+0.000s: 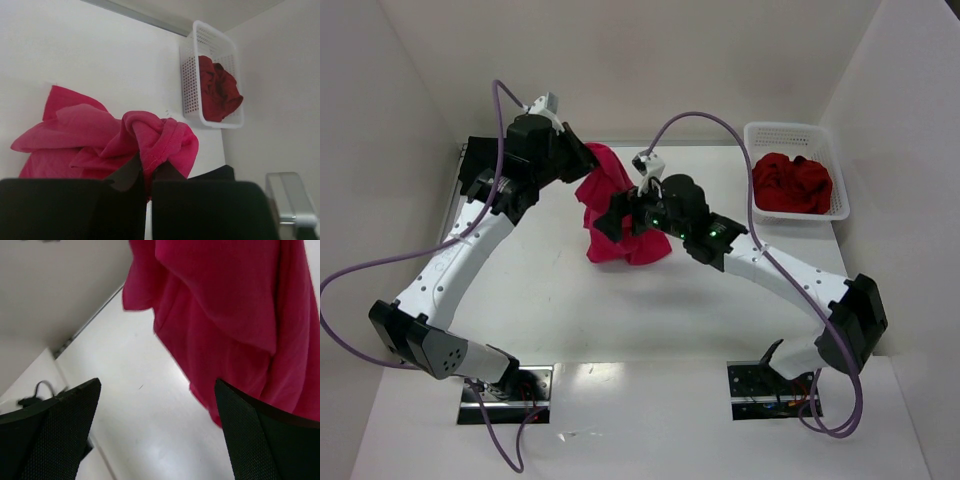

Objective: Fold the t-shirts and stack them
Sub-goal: Flatten out the tshirt

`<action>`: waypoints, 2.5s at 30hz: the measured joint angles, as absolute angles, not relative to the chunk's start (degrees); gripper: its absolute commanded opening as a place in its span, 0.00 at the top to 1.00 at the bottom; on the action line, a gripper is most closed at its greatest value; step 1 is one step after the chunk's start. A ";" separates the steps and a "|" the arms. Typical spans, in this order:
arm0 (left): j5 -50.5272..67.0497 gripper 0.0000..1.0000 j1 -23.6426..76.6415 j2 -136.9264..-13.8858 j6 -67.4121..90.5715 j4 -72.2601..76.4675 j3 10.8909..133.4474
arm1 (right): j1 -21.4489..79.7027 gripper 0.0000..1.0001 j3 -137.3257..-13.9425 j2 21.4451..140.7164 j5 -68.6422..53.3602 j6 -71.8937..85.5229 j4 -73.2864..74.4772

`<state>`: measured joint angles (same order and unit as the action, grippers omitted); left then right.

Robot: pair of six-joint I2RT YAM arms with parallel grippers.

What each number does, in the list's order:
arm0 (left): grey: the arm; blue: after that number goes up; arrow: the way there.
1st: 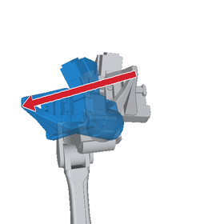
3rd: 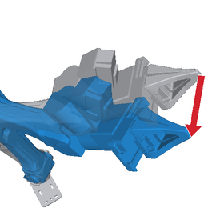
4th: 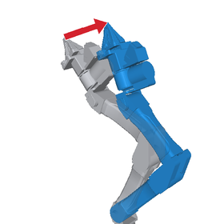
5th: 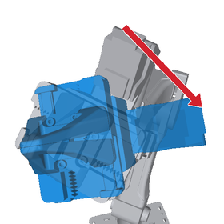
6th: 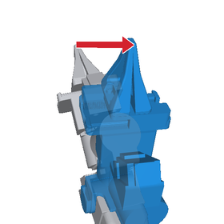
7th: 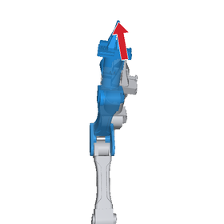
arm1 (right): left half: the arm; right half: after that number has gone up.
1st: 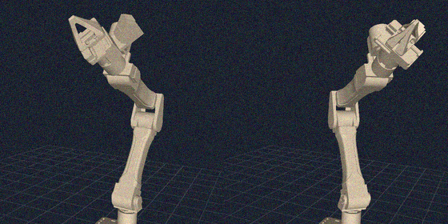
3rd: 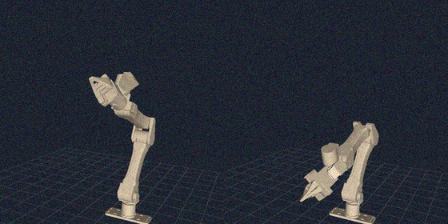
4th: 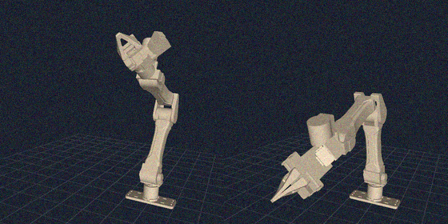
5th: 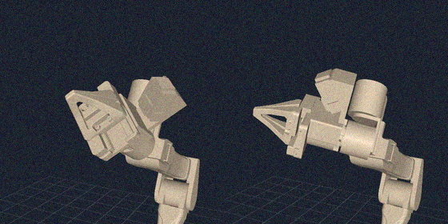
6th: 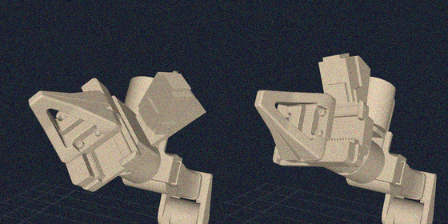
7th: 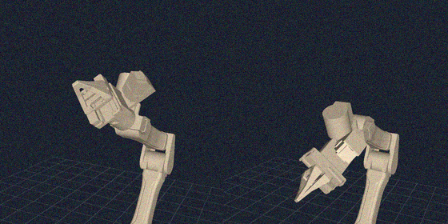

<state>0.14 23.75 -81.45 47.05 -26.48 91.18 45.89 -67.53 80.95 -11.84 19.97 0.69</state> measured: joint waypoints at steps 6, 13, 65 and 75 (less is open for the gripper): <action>2.04 1.00 23.75 -81.43 49.47 -25.50 91.18 | 51.35 0.00 -71.50 88.09 4.95 16.43 -0.97; 2.92 1.00 23.42 -81.43 49.93 -25.32 91.20 | 52.16 0.00 -76.66 95.48 17.98 12.53 -0.32; 39.72 0.00 14.66 -75.24 16.01 -6.37 61.41 | 42.52 1.00 -105.60 81.62 24.86 11.11 18.26; 42.13 0.05 15.31 -81.14 10.74 0.91 61.21 | 42.54 1.00 -106.94 82.00 21.41 14.02 23.97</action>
